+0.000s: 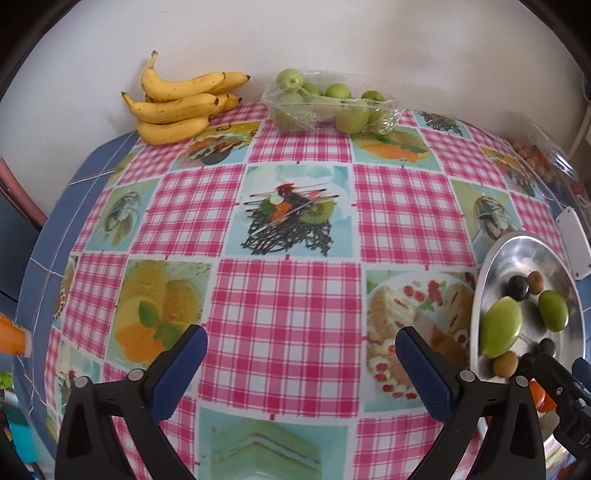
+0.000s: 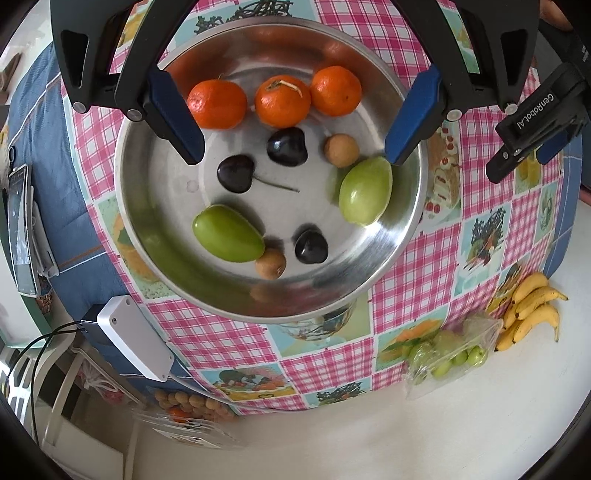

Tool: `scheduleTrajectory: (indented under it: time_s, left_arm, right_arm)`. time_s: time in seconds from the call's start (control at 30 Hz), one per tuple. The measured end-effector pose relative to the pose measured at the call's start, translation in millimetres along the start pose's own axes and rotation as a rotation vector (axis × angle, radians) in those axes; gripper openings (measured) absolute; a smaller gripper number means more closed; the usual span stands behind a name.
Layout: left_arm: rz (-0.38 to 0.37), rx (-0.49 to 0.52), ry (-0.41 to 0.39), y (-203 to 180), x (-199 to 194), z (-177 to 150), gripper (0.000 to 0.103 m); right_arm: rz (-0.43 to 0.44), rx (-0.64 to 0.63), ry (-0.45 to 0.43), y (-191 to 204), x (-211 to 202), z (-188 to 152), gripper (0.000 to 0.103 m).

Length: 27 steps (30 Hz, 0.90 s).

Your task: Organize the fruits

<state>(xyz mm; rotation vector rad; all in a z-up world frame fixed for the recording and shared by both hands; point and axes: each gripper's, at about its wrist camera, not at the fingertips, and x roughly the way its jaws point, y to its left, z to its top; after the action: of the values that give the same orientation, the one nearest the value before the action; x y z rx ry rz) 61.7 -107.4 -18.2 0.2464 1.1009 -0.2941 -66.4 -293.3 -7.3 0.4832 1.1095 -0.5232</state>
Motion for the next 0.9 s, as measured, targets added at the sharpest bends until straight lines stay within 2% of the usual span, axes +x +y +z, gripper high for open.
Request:
scheduleTrajectory:
  time_s: [0.4, 0.9]
  left_arm:
    - [0.030, 0.029, -0.013, 7.7, -20.0, -22.8, 0.103]
    - [0.104, 0.030, -0.031, 23.3, -45.4, -50.6, 0.103]
  right_arm:
    - [-0.003, -0.039, -0.017, 13.9, -10.6, -22.7, 0.098]
    - [-0.008, -0.070, -0.015, 21.7, -20.8, -56.7, 0.098]
